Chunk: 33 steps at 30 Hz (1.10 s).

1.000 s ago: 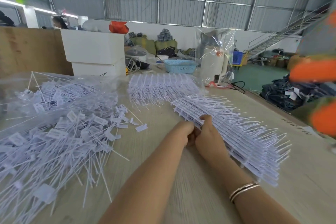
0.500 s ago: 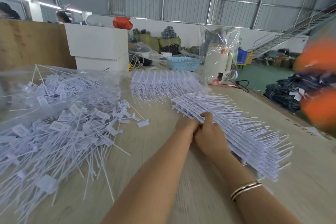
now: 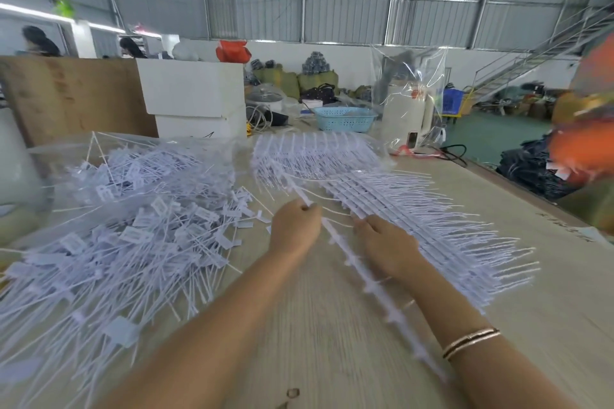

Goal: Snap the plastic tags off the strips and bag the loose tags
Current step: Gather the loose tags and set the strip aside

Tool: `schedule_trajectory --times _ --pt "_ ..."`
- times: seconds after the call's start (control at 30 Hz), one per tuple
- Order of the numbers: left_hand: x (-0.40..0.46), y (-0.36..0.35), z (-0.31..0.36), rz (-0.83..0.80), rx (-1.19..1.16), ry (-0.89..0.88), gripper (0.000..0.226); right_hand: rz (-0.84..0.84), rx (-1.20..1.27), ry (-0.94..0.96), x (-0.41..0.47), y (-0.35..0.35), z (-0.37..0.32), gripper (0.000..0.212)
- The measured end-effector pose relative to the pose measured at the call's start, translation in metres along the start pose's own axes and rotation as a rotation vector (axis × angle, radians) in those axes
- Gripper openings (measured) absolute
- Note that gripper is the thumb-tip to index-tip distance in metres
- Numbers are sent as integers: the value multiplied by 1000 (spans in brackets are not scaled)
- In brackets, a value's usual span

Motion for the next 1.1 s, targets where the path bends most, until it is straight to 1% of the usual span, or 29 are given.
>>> schedule_trajectory --times 0.07,0.17,0.2,0.23,0.27,0.33,0.4,0.47,0.53,0.57,0.6,0.67,0.73,0.77,0.8,0.9,0.93,0.97,1.0,1.03,1.1 --pt "7 26 5 61 23 2 37 -45 140 7 -3 2 -1 37" --pt "17 67 9 131 -79 94 35 -89 124 66 -12 3 -2 36" --pt "20 77 8 108 -105 114 31 -88 92 76 -12 2 -1 34" --pt "21 84 8 48 -94 122 25 -77 60 83 -12 1 -1 32" --pt "21 89 6 -31 -59 117 19 -59 23 84 -9 -1 1 29" --pt "17 94 2 -200 10 81 17 -2 8 66 -3 -1 5 24" --pt "10 98 -3 -365 -2 49 22 73 188 36 1 -1 8 22" --pt "1 101 -11 -575 -127 108 23 100 497 -11 2 -3 10 24" --pt "-6 104 -18 -763 -181 155 15 109 801 -85 2 -5 12 25" --pt "-7 105 -20 -826 -155 162 11 138 880 -108 2 -4 13 24" --pt "-7 106 -22 -870 -123 169 15 183 896 -114 2 -1 15 24" --pt "-8 105 -23 -931 -92 200 26 322 843 -99 0 10 18 23" --pt "-12 103 -16 -985 -110 192 19 413 890 -93 -3 18 20 17" --pt "-13 104 -12 -995 -131 177 14 404 978 -116 -3 18 20 13" --pt "-13 106 -7 -993 -159 163 11 359 1097 -162 -4 17 20 11" --pt "-8 116 6 -939 -251 143 15 181 1551 -348 -7 17 19 27" --pt "-6 120 10 -922 -262 145 16 156 1660 -369 -8 19 19 29" --pt "-6 122 14 -911 -263 153 16 148 1701 -367 -9 22 21 30" --pt "-6 124 17 -907 -249 164 14 144 1664 -355 -10 24 23 28" --pt "-6 125 20 -914 -219 170 14 148 1579 -344 -9 24 24 23" --pt "-9 124 24 -952 -128 154 17 142 1284 -278 -8 18 18 14"
Point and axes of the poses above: each hand's wrist, its own x-axis towards the middle knuckle, its own y-axis out of the back of the hand, z = x × y, the point moved 5 cm from there along x, towards the middle knuckle
